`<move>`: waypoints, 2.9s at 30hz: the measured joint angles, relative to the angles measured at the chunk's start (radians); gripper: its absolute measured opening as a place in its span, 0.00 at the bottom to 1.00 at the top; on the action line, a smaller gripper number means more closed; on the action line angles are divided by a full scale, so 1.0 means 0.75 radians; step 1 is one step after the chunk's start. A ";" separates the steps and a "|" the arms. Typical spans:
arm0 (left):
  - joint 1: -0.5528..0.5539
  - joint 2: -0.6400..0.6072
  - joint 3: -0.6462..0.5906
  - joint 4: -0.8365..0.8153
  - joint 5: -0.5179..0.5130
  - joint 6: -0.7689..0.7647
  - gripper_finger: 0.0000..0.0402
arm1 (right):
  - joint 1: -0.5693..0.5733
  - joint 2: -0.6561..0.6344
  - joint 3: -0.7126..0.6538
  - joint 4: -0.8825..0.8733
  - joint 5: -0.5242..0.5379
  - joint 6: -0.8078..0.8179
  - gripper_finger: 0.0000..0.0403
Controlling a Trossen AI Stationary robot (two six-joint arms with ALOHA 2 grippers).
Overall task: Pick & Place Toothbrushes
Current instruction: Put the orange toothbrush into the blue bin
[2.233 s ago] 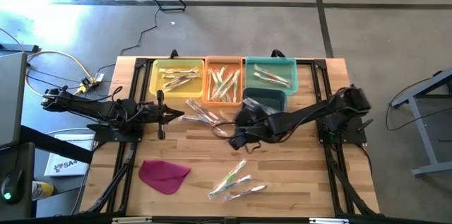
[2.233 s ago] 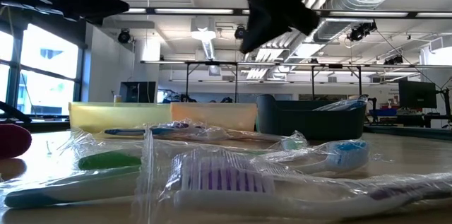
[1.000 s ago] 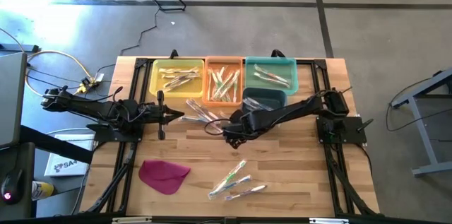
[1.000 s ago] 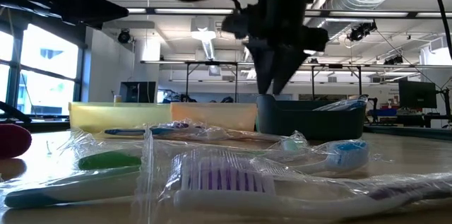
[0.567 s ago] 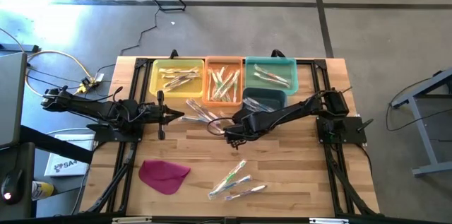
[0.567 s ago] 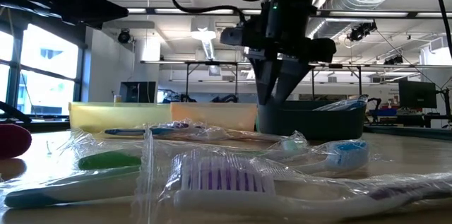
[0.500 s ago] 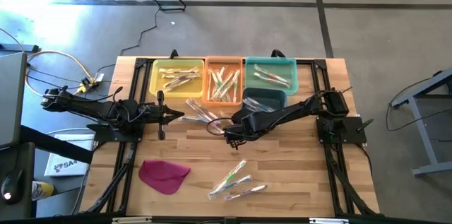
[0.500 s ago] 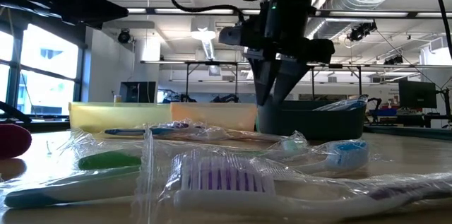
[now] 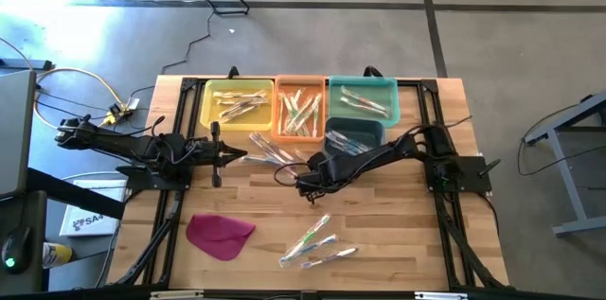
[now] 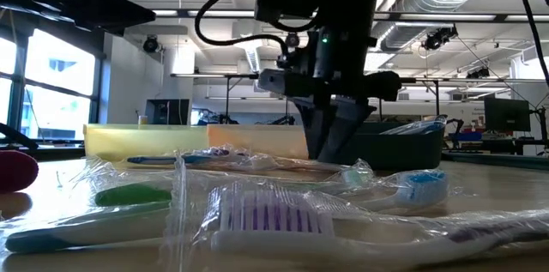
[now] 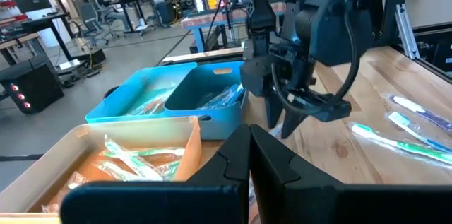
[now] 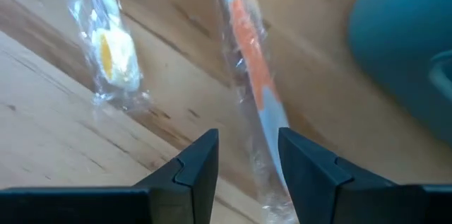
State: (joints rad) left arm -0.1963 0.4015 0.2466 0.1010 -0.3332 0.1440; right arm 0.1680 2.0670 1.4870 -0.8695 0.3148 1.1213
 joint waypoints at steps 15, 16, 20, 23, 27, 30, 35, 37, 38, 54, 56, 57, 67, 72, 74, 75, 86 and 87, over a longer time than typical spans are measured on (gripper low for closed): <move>0.000 0.000 0.000 0.000 -0.003 0.000 0.00 | 0.000 0.064 0.000 -0.045 0.033 -0.002 0.35; 0.000 0.000 0.000 0.000 -0.003 0.000 0.00 | 0.000 0.068 0.000 -0.042 0.036 -0.002 0.35; 0.000 0.000 0.000 0.000 -0.002 0.000 0.00 | 0.000 0.069 0.000 -0.030 0.016 -0.034 0.35; 0.000 0.000 0.000 0.000 -0.002 0.000 0.00 | 0.000 0.069 0.000 -0.021 0.003 -0.035 0.35; 0.000 0.000 0.000 0.000 -0.001 0.000 0.00 | 0.000 0.069 0.000 -0.019 -0.008 -0.040 0.34; 0.000 0.000 0.000 0.000 0.000 0.000 0.00 | -0.001 0.069 0.000 -0.014 -0.018 -0.040 0.29; 0.000 0.000 0.000 0.000 0.002 0.000 0.00 | -0.001 0.069 0.000 -0.008 -0.040 -0.060 0.18; 0.000 0.000 0.000 0.000 0.002 0.000 0.00 | -0.001 0.069 0.000 -0.007 -0.050 -0.066 0.14; 0.000 0.000 0.000 0.000 0.002 0.000 0.00 | -0.001 0.069 0.001 -0.005 -0.057 -0.066 0.12; 0.000 0.000 0.000 -0.004 0.001 0.000 0.00 | 0.000 0.064 0.001 -0.023 -0.120 -0.107 0.04; 0.000 0.000 0.000 -0.004 0.001 0.000 0.00 | 0.000 0.060 0.000 -0.031 -0.130 -0.108 0.04; 0.000 0.000 0.000 -0.004 0.001 0.000 0.00 | 0.001 0.057 0.000 -0.033 -0.131 -0.108 0.04; 0.000 0.000 0.000 -0.004 -0.004 0.000 0.00 | 0.001 -0.004 -0.002 -0.042 -0.164 -0.155 0.04; 0.000 0.000 0.000 -0.003 -0.004 0.000 0.00 | 0.001 -0.062 -0.002 -0.041 -0.121 -0.176 0.04; 0.000 0.000 0.000 -0.003 -0.004 0.000 0.00 | 0.001 -0.087 -0.002 -0.043 -0.099 -0.187 0.03; 0.000 0.000 0.000 -0.003 -0.004 0.000 0.00 | 0.001 -0.102 -0.002 -0.043 -0.090 -0.200 0.03; 0.000 0.000 0.000 -0.003 -0.003 0.000 0.00 | -0.001 -0.246 -0.001 -0.056 0.013 -0.251 0.03; 0.000 0.000 0.001 -0.003 -0.003 0.000 0.00 | -0.001 -0.257 -0.001 -0.056 0.024 -0.260 0.03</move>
State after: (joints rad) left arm -0.1966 0.4018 0.2470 0.0986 -0.3355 0.1437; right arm 0.1673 1.8743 1.4860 -0.9112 0.3328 0.9260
